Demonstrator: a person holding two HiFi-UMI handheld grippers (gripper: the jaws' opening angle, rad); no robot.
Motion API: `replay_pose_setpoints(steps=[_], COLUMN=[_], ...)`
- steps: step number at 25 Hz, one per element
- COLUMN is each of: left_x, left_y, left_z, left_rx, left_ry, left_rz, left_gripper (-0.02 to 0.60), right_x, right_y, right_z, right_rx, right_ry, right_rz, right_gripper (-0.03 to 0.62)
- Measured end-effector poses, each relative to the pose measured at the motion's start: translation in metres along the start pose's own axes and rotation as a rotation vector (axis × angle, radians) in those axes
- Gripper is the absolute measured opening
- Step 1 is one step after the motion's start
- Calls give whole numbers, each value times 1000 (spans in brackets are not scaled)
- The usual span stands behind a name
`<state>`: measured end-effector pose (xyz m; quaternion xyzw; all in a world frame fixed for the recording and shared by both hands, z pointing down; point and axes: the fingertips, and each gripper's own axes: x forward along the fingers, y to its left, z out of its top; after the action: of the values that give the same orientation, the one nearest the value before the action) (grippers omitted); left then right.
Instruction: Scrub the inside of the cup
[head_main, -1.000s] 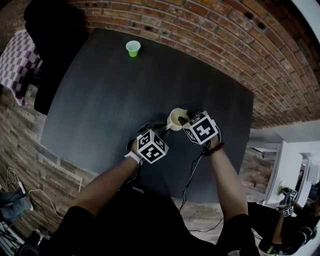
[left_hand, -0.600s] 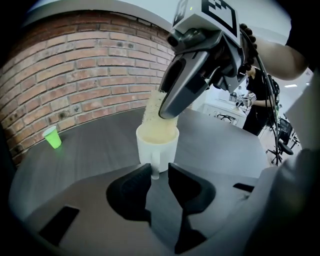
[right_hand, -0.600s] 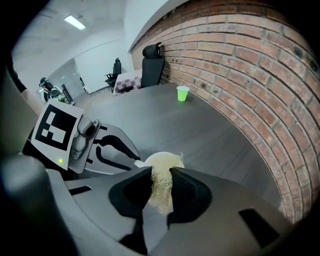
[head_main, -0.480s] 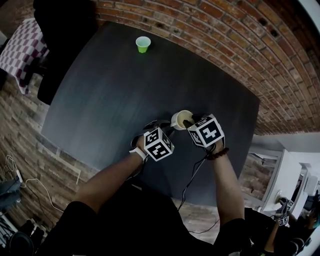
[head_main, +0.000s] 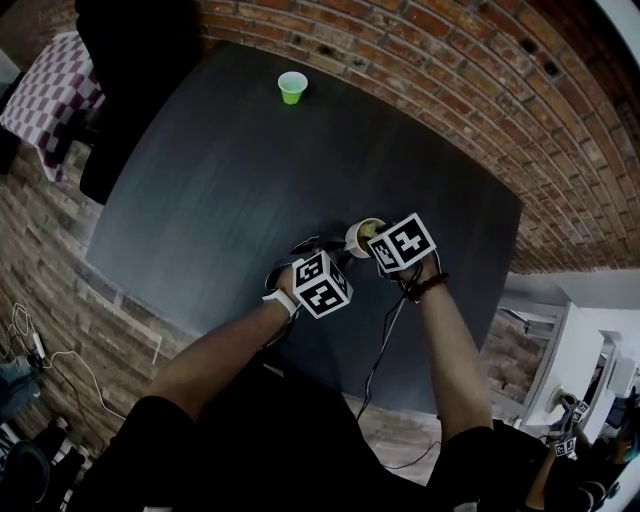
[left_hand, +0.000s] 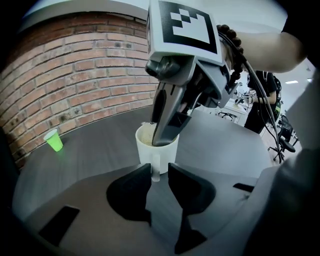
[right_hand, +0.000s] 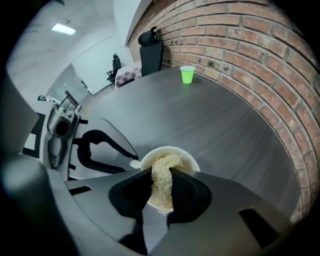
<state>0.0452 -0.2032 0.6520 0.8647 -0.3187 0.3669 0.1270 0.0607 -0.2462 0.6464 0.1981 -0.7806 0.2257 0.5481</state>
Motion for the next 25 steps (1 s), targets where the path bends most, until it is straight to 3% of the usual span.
replay_pose_setpoints(steps=[4,8,11,14,20,25], left_x=[-3,-4,-5,-3,-2,3], left_y=[-1,0,-2,-3,-2,-1], left_z=[2,4,5,5,5,5], left_rx=[11,16,18,21,53,91], left_ry=[-2,-7,-10,-4,26,39], left_rz=[6,10,15,22,41,68], left_gripper=[115,115,115,115,115,79], right_x=[-31,-87,-121,-109,-35,-2], right_y=[1,11,8,0,-9,-8], right_z=[4,21,29,18,-2,-5], right_rx=[131,214,211,144,94,70], right_ry=[-122,-312,-416,-342,-105,2], right_rz=[84,169,124,11,-100,-120], right_gripper=[90,91,91,91,91,90])
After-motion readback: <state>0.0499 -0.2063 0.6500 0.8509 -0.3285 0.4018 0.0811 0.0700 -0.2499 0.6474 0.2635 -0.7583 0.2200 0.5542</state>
